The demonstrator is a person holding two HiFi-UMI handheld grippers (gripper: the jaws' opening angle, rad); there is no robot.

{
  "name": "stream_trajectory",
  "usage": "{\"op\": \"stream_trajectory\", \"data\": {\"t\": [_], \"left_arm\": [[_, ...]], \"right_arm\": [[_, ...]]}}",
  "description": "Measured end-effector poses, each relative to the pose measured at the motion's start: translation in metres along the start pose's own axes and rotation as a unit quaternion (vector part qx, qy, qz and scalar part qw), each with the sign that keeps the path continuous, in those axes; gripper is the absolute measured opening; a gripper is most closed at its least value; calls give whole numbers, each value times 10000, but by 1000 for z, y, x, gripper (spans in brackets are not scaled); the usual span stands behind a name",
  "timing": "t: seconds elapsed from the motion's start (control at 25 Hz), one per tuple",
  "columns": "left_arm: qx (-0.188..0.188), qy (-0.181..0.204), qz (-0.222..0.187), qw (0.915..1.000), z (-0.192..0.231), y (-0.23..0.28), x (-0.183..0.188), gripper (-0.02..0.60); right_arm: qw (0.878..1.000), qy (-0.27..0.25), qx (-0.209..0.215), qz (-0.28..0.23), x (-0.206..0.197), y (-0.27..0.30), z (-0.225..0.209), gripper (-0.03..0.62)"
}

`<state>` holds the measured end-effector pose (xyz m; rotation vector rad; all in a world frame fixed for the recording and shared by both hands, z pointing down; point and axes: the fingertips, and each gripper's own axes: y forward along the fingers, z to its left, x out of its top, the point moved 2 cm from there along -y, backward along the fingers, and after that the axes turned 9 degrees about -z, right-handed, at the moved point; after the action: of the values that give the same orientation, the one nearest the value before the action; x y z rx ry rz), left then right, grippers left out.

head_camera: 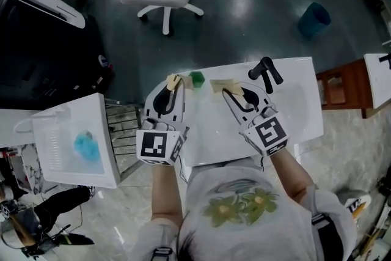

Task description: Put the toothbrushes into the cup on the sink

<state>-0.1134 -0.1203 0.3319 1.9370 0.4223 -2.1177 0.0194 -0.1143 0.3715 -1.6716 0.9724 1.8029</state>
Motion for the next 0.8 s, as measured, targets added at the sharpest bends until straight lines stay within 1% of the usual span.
{"op": "stream_trajectory", "data": {"t": [0.2,0.36,0.48,0.8], "left_arm": [[17,-49,19,10000,6,7,-14,52],[18,-69,72,9999,9,11,-22,52],[17,-95,87,9999,12,14,-31,52],[64,-171,215,9996,18,21,-48,52]], "right_arm": [[10000,10,-20,94,-10,8,-4,91],[10000,-13,-6,76,-15,12,-6,91],[9999,67,-29,132,-19,15,-8,91],[9998,89,-14,171,-24,23,-13,91]]}}
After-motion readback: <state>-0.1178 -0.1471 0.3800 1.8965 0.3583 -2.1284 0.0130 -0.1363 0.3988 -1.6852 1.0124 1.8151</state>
